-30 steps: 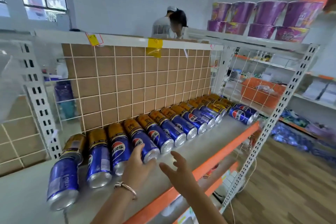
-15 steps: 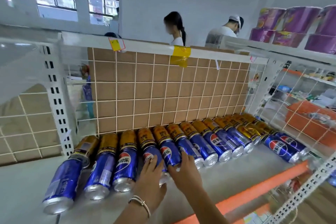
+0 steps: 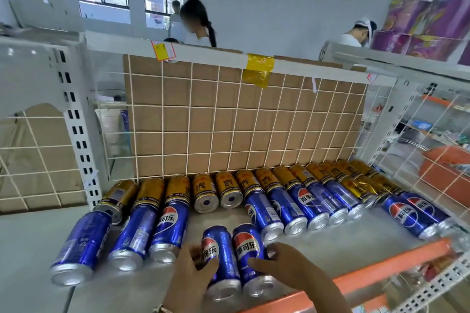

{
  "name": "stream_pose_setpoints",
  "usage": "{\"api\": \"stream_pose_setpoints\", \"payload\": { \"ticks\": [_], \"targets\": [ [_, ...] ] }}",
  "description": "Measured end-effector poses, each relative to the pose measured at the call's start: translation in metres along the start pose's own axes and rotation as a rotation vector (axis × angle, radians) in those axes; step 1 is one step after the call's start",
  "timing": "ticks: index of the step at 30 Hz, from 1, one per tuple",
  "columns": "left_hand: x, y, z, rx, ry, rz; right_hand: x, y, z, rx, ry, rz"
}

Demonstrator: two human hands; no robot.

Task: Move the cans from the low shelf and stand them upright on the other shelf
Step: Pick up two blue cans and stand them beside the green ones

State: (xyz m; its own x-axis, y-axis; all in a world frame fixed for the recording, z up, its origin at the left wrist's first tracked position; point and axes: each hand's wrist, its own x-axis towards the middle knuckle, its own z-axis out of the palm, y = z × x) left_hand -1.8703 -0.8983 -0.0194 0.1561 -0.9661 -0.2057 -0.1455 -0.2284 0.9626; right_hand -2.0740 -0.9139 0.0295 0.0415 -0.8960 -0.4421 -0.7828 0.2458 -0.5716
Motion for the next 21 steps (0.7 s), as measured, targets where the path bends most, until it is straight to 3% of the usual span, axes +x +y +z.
{"api": "stream_pose_setpoints", "payload": {
  "ticks": [3,9,21],
  "targets": [
    [0.008,0.005,0.000,-0.082,-0.147,-0.222,0.008,-0.001,0.012,0.159,0.030,0.003],
    [0.004,0.027,-0.005,0.192,-0.320,-0.225,0.006,-0.001,0.019,0.432,0.010,0.053],
    [-0.023,0.029,0.012,-0.112,-0.169,-0.311,-0.027,-0.006,0.026,1.015,-0.072,-0.009]
  ]
}}
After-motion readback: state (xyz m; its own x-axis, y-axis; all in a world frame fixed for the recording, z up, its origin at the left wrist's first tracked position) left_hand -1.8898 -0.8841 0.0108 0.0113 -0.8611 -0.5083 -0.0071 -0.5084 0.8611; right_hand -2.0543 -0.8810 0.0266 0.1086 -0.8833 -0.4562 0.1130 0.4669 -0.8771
